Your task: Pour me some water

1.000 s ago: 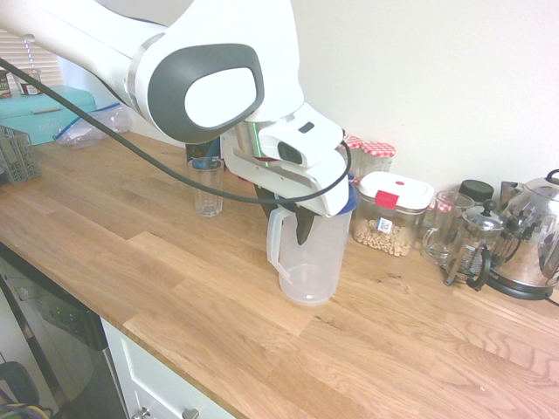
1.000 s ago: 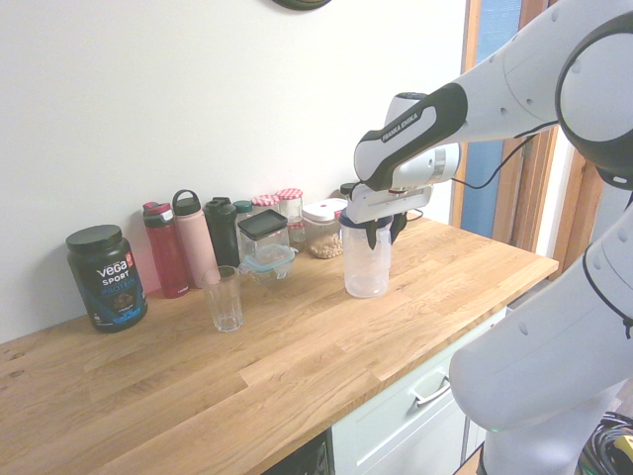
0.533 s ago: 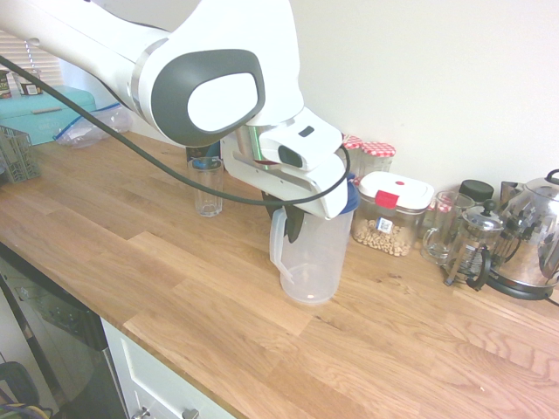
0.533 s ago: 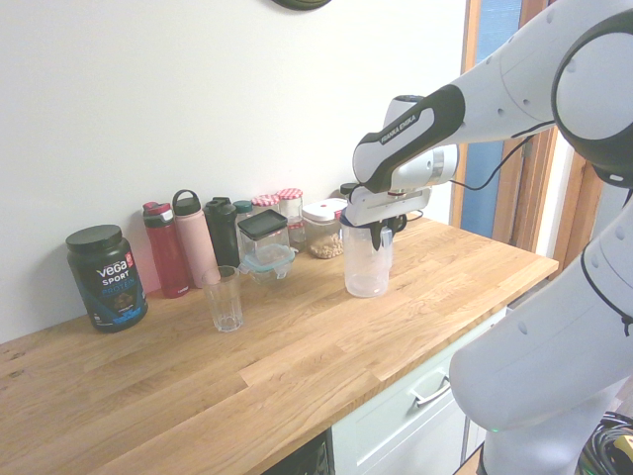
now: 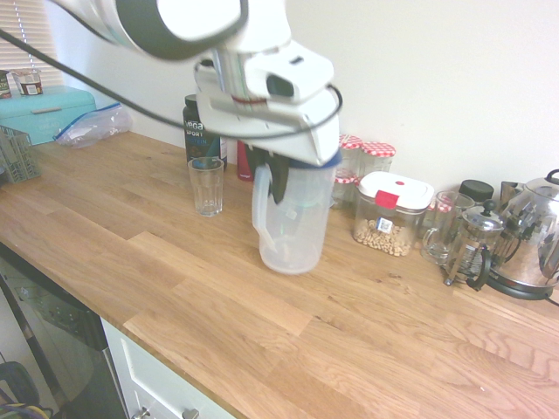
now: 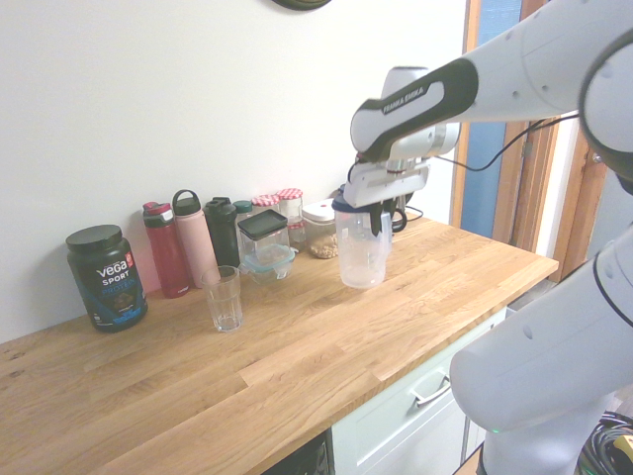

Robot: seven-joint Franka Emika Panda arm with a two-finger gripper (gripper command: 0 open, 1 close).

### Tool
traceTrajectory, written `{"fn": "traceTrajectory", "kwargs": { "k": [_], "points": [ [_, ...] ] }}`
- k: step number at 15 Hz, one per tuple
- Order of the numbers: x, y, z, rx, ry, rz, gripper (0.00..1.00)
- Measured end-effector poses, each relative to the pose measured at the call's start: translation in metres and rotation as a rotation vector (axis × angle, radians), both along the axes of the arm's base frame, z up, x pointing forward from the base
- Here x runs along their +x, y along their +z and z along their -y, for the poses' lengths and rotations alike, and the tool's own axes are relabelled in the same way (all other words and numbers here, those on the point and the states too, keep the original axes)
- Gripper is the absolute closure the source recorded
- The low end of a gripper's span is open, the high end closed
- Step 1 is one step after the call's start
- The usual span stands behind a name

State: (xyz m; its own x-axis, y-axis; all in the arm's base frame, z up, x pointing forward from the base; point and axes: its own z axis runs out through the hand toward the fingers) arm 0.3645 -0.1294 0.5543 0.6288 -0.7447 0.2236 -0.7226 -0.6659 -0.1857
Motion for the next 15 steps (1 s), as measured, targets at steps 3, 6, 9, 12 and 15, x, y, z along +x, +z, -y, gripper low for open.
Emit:
{"fn": "traceTrajectory", "kwargs": {
  "k": [3, 6, 9, 12, 15],
  "points": [
    [-0.011, 0.041, -0.035, -0.047, 0.177, -0.008, 1.00],
    [0.003, 0.050, -0.080, -0.093, 0.347, -0.047, 1.00],
    [0.023, 0.049, -0.124, -0.128, 0.509, -0.127, 1.00],
    [0.052, 0.043, -0.159, -0.179, 0.646, -0.237, 1.00],
    [0.082, 0.034, -0.183, -0.258, 0.753, -0.369, 1.00]
  ]
}}
